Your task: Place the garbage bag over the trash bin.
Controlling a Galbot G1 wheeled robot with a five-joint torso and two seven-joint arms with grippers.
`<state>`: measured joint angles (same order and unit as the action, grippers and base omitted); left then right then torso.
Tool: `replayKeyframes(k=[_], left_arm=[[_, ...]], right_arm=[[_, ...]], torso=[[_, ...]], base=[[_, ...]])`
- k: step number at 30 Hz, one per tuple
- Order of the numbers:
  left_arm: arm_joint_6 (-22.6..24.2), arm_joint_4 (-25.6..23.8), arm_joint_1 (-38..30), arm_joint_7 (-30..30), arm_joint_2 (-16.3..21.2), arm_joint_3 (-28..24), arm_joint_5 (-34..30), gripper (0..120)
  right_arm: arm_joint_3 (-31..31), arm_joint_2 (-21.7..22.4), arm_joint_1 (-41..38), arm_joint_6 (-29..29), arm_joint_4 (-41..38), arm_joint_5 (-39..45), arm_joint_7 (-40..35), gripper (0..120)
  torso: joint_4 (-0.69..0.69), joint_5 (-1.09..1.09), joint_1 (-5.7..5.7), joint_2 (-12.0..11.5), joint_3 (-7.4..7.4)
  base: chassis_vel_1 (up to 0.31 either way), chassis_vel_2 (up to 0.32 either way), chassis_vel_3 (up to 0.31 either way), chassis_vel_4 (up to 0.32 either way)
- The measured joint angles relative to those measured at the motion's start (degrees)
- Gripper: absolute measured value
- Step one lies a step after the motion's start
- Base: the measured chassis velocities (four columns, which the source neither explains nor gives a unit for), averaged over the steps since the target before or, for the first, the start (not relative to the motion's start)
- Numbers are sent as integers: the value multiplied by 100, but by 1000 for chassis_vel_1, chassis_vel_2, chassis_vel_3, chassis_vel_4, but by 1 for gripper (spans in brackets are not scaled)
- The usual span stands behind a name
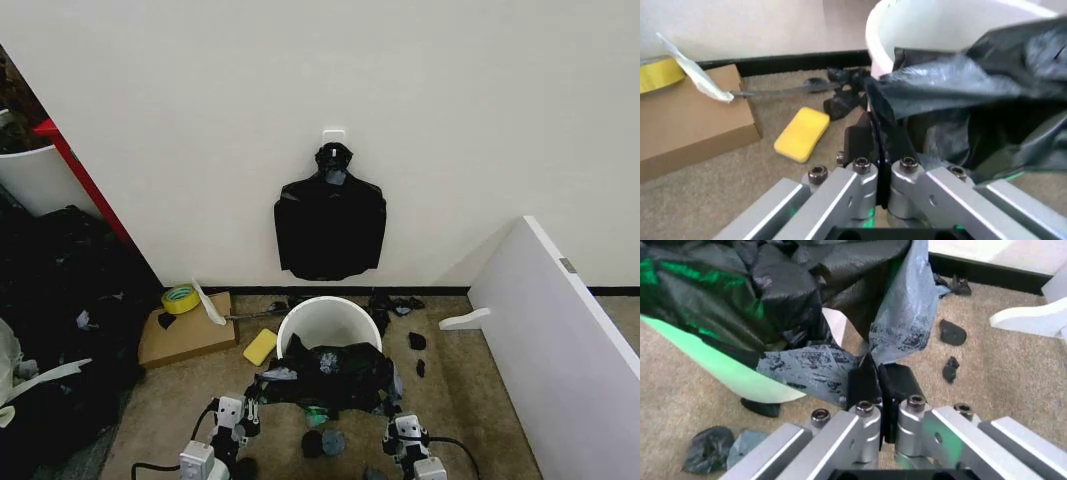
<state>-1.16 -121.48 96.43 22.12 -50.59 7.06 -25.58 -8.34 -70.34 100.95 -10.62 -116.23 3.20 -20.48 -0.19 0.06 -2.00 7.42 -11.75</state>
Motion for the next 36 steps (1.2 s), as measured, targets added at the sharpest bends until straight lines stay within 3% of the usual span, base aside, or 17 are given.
replayKeyframes(k=[9,14,22,30,31,34,36], left_arm=[[31,154,-20,4,62,-26,64,0],[-64,574,-294,13,-86,-115,80,0],[-352,1162,-1121,74,-617,-251,-60,0],[-388,1250,-1327,38,-643,-211,-220,0],[-310,1181,-1256,-75,-542,-151,-234,11],[-116,1088,-1115,-345,-368,-19,-226,28],[-69,1056,-1048,-429,-306,10,-226,31]], right_arm=[[-2,28,-69,83,254,-141,23,0],[53,-107,-379,243,576,-140,-47,0],[104,-331,-937,659,1101,-189,-211,0],[99,-311,-860,825,1107,-204,-188,0],[85,-280,-764,897,1039,-215,-170,15],[50,-210,-548,1037,933,-271,-121,28],[34,-173,-468,1110,910,-299,-81,32]], torso=[[0,-1,0,0,0],[1,-3,0,0,-1],[1,-2,0,0,-1],[0,-2,0,0,-1],[0,-3,0,0,-1],[1,-2,0,0,0],[0,-3,0,0,0]], base=[[0,0,0,0],[0,0,0,0],[0,0,0,0],[0,0,0,0],[0,0,0,0],[0,0,0,0],[0,0,0,0]])
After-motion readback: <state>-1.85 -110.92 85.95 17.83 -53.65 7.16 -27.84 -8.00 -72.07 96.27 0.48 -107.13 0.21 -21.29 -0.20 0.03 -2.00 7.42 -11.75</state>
